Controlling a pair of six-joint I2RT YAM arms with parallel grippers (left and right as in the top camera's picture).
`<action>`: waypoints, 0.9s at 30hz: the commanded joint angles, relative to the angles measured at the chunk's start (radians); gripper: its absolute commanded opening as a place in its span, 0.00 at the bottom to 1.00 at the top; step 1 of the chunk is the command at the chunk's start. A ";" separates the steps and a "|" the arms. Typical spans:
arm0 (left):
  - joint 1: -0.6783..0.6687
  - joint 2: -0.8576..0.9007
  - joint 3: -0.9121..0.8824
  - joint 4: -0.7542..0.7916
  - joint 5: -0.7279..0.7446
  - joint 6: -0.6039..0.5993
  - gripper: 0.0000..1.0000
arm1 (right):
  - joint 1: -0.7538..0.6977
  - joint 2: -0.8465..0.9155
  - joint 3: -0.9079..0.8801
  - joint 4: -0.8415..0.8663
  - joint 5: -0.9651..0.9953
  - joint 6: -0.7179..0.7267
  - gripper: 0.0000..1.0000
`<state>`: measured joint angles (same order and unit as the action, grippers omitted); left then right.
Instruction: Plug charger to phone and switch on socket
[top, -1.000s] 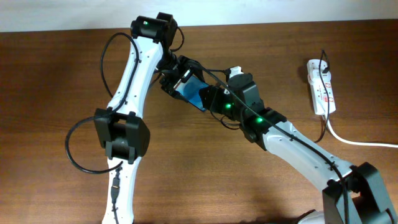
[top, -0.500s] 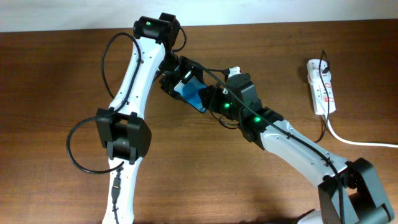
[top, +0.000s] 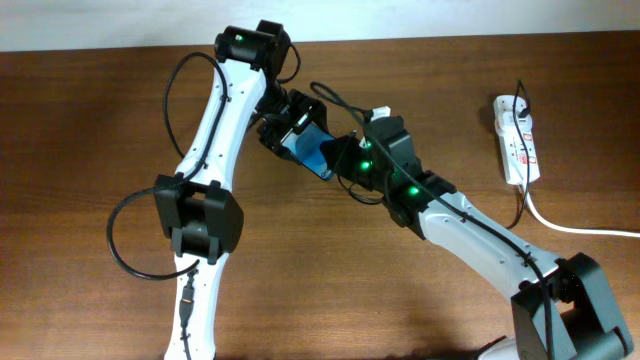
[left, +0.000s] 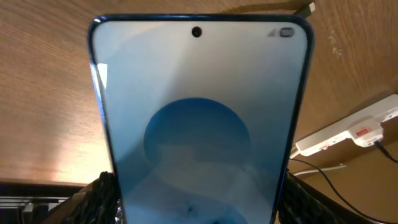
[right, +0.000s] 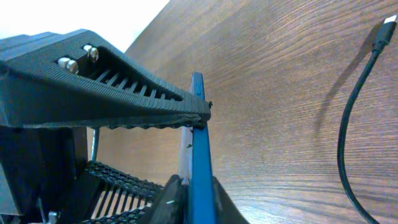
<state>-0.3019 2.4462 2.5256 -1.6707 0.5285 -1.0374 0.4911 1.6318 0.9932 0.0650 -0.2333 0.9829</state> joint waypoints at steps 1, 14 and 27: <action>-0.003 -0.006 0.025 -0.010 0.005 -0.005 0.02 | 0.007 0.012 0.008 0.000 -0.002 -0.031 0.07; 0.063 -0.006 0.025 0.192 0.335 0.438 0.38 | -0.137 -0.103 0.008 -0.039 0.002 -0.050 0.04; 0.115 -0.006 0.025 0.460 0.793 0.651 0.43 | -0.153 -0.198 0.008 0.166 0.140 0.275 0.04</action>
<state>-0.1875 2.4462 2.5324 -1.2129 1.2259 -0.4370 0.3237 1.4487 0.9909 0.1814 -0.1631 1.1595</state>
